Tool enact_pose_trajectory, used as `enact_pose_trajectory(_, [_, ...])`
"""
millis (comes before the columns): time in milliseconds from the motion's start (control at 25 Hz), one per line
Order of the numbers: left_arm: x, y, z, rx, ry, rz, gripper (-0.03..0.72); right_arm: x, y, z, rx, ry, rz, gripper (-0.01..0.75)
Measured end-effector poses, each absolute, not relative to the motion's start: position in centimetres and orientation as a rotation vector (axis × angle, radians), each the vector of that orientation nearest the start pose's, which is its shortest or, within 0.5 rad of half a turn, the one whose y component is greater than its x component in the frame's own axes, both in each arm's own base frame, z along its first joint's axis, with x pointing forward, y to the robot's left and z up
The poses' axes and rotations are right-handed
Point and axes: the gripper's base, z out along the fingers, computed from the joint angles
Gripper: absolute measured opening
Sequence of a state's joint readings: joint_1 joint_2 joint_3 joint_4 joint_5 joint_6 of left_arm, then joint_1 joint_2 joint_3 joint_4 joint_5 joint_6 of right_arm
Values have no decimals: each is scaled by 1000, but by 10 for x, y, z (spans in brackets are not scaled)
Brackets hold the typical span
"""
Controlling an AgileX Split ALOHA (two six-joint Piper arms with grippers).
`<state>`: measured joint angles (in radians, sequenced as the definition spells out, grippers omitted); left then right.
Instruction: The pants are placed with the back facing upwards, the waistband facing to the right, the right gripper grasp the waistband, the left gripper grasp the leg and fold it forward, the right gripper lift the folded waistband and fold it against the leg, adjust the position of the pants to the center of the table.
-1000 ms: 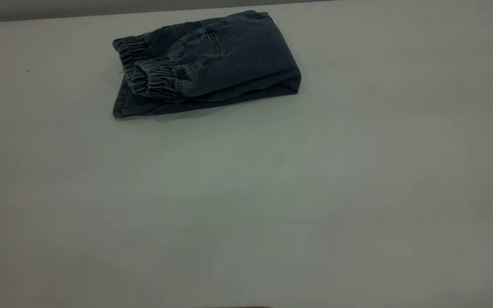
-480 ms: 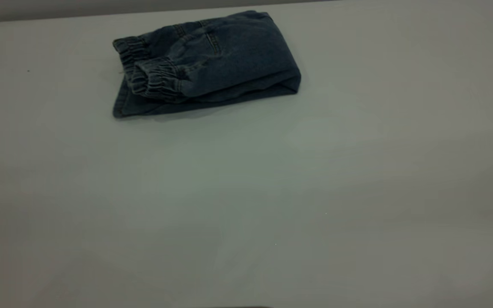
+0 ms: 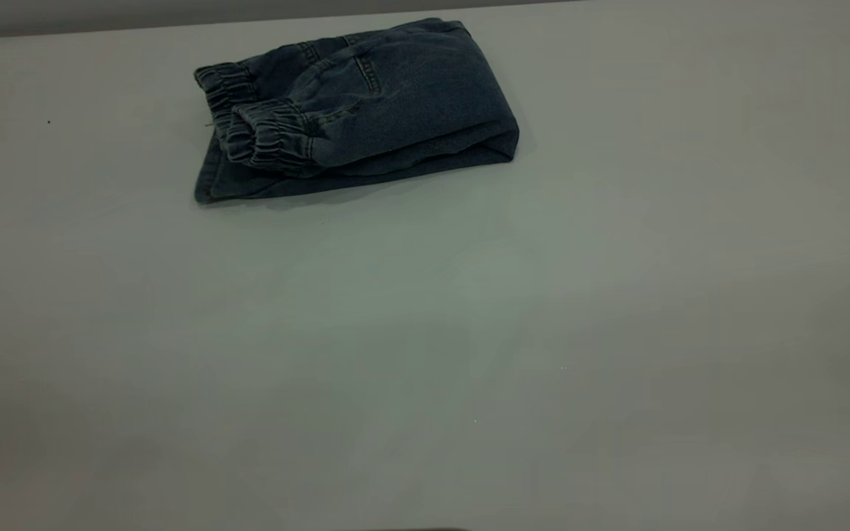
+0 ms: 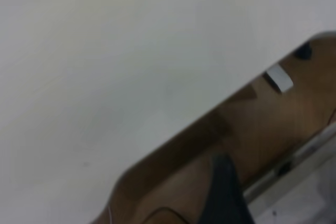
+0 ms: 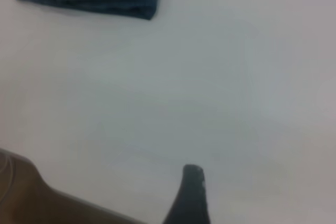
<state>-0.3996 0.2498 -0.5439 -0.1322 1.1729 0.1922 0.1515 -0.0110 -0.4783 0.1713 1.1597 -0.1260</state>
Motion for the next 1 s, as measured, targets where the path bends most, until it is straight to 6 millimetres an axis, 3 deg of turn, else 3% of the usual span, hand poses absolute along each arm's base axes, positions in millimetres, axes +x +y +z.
enact_pose_trajectory(1000, [27, -14, 267, 502, 2320, -213, 472, -10, 13, 265, -314, 2117, 222, 570])
